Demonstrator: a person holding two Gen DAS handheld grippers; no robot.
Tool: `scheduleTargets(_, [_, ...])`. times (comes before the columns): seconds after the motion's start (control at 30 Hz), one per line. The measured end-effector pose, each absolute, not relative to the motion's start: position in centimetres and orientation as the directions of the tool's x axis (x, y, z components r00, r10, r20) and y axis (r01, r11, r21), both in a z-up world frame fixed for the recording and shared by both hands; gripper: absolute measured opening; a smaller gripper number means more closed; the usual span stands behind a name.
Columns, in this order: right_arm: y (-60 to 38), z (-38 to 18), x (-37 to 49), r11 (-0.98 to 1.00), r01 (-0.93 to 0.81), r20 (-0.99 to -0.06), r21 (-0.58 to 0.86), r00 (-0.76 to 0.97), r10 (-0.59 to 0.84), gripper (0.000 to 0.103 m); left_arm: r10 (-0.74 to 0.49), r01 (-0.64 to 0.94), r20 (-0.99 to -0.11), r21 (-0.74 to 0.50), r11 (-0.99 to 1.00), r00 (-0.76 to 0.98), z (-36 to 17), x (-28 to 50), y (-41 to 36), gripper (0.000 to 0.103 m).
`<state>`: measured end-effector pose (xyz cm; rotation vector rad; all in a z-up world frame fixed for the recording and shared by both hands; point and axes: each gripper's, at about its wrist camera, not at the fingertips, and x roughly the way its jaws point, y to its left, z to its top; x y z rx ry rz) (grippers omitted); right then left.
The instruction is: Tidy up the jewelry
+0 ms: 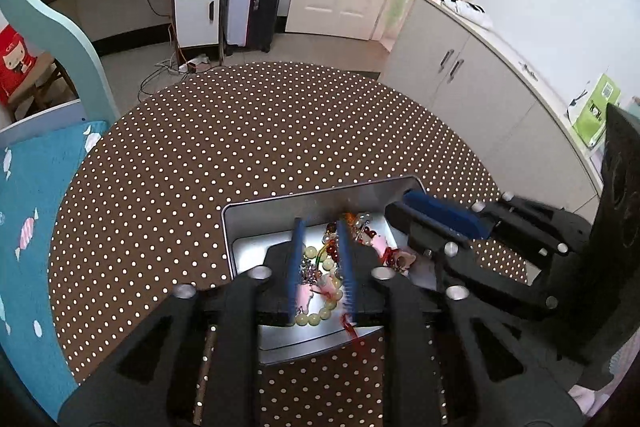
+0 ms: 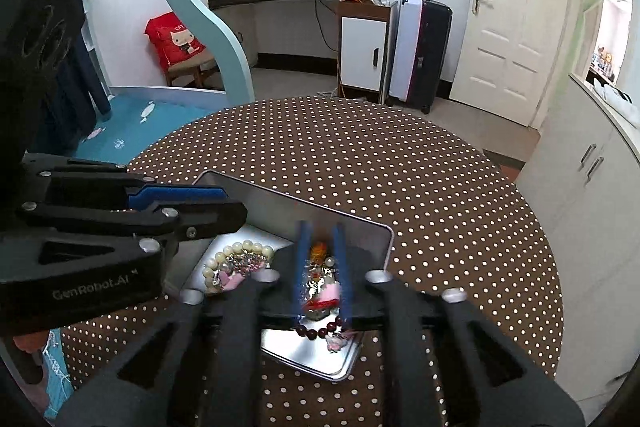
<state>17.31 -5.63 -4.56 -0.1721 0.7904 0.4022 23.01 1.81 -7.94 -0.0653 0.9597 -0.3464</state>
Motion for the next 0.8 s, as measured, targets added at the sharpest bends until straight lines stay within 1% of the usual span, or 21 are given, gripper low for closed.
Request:
scheduleTargets(0.03, [-5.8, -4.5, 17.2, 0.916, -0.401, -0.718, -0.018, 0.643, 0.267, 0.040, -0.312, 0.257, -0.790, -0.201, 0.945, 0.528, -7.9, 23.1, 1.9, 0.029])
scheduleTargets(0.07, [-6.3, -4.2, 17.0, 0.919, -0.394, -0.712, -0.016, 0.650, 0.266, 0.049, -0.306, 0.251, -0.788, -0.198, 0.947, 0.534, -7.8, 23.1, 2.1, 0.044])
scheduleTargets(0.1, [-6.7, -4.1, 16.9, 0.922, -0.388, -0.708, -0.014, 0.655, 0.265, 0.057, -0.302, 0.244, -0.787, -0.197, 0.950, 0.538, -7.7, 23.1, 2.3, 0.053])
scheduleTargets(0.3, [-8.4, -3.4, 16.2, 0.942, -0.334, -0.692, -0.037, 0.688, 0.217, 0.062, -0.280, 0.241, -0.783, -0.171, 0.955, 0.556, -7.5, 22.2, 2.9, 0.053])
scheduleTargets(0.37, [-8.6, -3.3, 16.0, 0.944, -0.328, -0.692, -0.032, 0.689, 0.216, 0.063, -0.277, 0.238, -0.786, -0.169, 0.956, 0.553, -7.7, 21.8, 3.0, 0.053])
scheduleTargets(0.5, [-8.6, -3.4, 15.6, 0.944, -0.326, -0.693, -0.044, 0.691, 0.206, 0.068, -0.255, 0.222, -0.795, -0.154, 0.963, 0.551, -7.9, 21.4, 2.6, 0.053])
scheduleTargets(0.63, [-9.1, -3.2, 15.2, 0.949, -0.313, -0.691, -0.037, 0.694, 0.202, 0.070, -0.237, 0.220, -0.795, -0.134, 0.966, 0.558, -7.7, 20.5, 2.3, 0.053])
scheduleTargets(0.7, [-9.3, -3.0, 14.8, 0.952, -0.305, -0.689, -0.040, 0.698, 0.195, 0.073, -0.226, 0.213, -0.795, -0.125, 0.969, 0.564, -7.6, 19.9, 2.2, 0.058])
scheduleTargets(0.8, [-9.6, -2.8, 14.2, 0.958, -0.284, -0.688, -0.045, 0.704, 0.176, 0.076, -0.202, 0.198, -0.794, -0.106, 0.975, 0.573, -7.5, 19.0, 2.1, 0.061])
